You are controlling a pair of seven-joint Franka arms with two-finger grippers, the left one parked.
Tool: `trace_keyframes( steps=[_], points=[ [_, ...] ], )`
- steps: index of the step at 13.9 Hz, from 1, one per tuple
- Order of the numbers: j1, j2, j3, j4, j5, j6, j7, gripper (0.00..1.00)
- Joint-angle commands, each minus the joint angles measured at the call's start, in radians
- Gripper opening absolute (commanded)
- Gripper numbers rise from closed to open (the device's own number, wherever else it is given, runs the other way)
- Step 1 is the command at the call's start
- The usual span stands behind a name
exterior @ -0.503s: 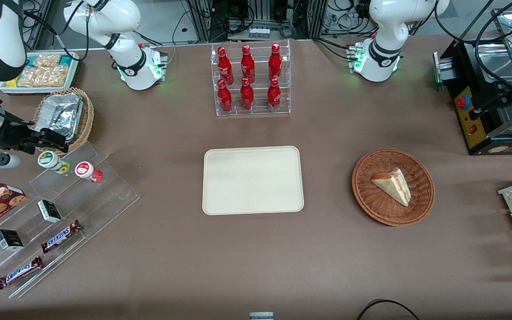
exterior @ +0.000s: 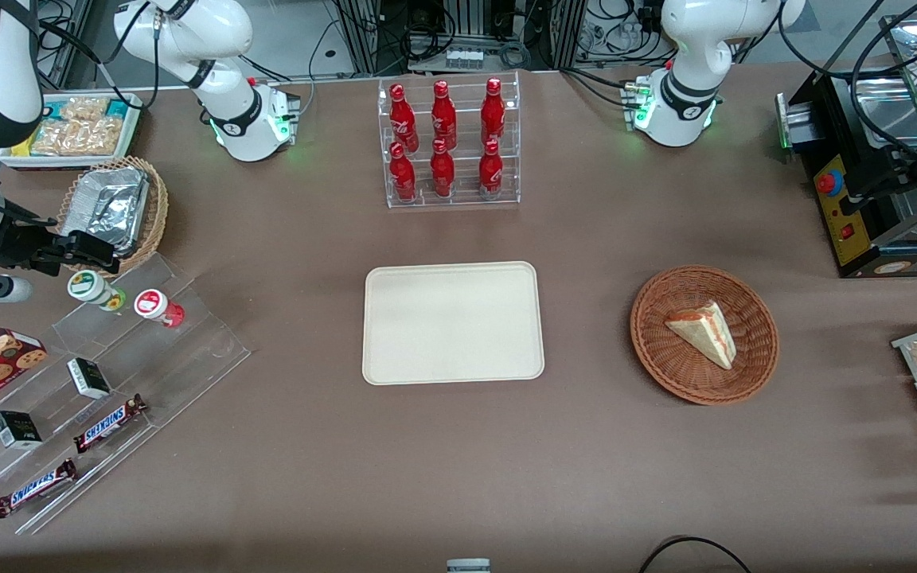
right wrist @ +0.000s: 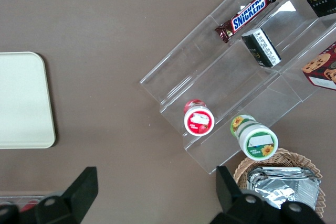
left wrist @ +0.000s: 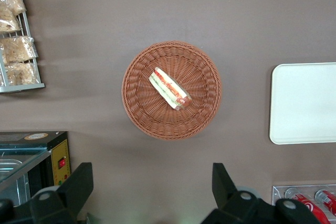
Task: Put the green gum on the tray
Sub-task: 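Move the right gripper down toward the green-lidded gum container on the stand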
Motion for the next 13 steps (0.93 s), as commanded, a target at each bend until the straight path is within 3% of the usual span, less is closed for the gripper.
trace_keyframes(
  steps=[1,8,13],
  points=[
    [-0.007,0.010,-0.006,-0.017,-0.051,0.006,-0.021,1.00],
    [-0.154,-0.002,-0.006,-0.202,-0.045,0.242,-0.553,1.00],
    [-0.172,-0.069,-0.020,-0.377,-0.042,0.438,-0.742,1.00]
  ],
)
